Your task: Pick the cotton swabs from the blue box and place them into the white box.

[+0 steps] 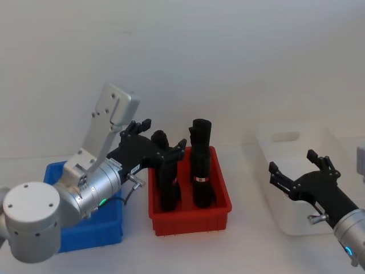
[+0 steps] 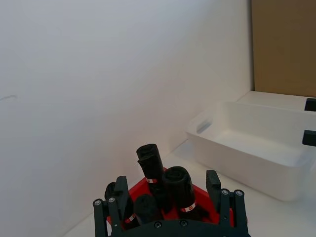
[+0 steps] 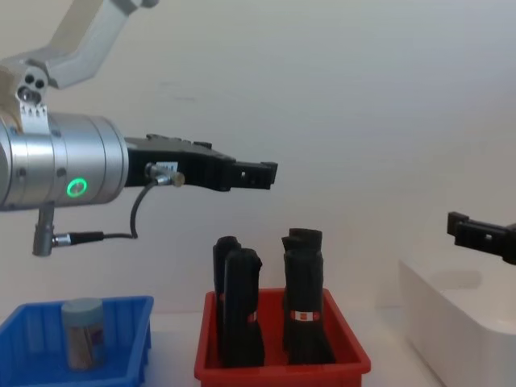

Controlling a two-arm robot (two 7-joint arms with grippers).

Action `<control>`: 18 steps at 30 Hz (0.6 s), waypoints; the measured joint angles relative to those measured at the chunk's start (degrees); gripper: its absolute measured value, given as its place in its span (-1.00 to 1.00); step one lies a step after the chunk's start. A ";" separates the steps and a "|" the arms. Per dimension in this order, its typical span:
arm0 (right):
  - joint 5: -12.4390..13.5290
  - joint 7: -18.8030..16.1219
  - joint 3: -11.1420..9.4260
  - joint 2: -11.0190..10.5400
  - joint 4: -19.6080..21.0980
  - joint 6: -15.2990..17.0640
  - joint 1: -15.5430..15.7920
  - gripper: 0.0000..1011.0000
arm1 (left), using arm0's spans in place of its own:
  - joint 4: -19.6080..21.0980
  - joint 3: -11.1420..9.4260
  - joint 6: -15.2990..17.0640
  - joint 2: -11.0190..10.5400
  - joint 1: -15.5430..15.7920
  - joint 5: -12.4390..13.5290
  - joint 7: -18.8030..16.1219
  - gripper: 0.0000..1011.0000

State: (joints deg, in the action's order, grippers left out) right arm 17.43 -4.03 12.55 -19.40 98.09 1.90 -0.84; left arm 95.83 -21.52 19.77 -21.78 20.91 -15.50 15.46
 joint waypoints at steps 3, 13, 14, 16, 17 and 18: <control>-0.47 0.11 0.21 0.02 1.57 0.02 0.82 0.98 | -0.34 -0.55 -2.35 -0.02 -0.88 0.50 -1.80 0.98; -0.97 0.22 0.41 0.07 3.10 0.05 1.68 0.98 | -1.41 -2.37 -9.80 -0.08 -3.82 2.10 -7.65 0.98; -0.97 0.22 0.41 0.07 3.13 0.05 1.69 0.98 | -1.50 -2.50 -10.40 -0.09 -4.03 2.22 -8.12 0.98; -0.97 0.22 0.41 0.07 3.14 0.05 1.68 0.98 | -1.74 -2.92 -12.12 -0.10 -4.67 2.59 -9.45 0.98; -0.97 0.22 0.40 0.07 3.14 0.05 1.69 0.98 | -1.82 -3.07 -12.70 -0.10 -4.90 2.72 -9.90 0.98; -0.97 0.22 0.40 0.07 3.14 0.05 1.68 0.98 | -1.91 -3.21 -13.25 -0.11 -5.13 2.85 -10.36 0.98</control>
State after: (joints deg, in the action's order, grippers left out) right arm 16.46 -3.81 12.94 -19.33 101.24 1.95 0.84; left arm 93.92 -24.73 6.51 -21.88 15.78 -12.65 5.10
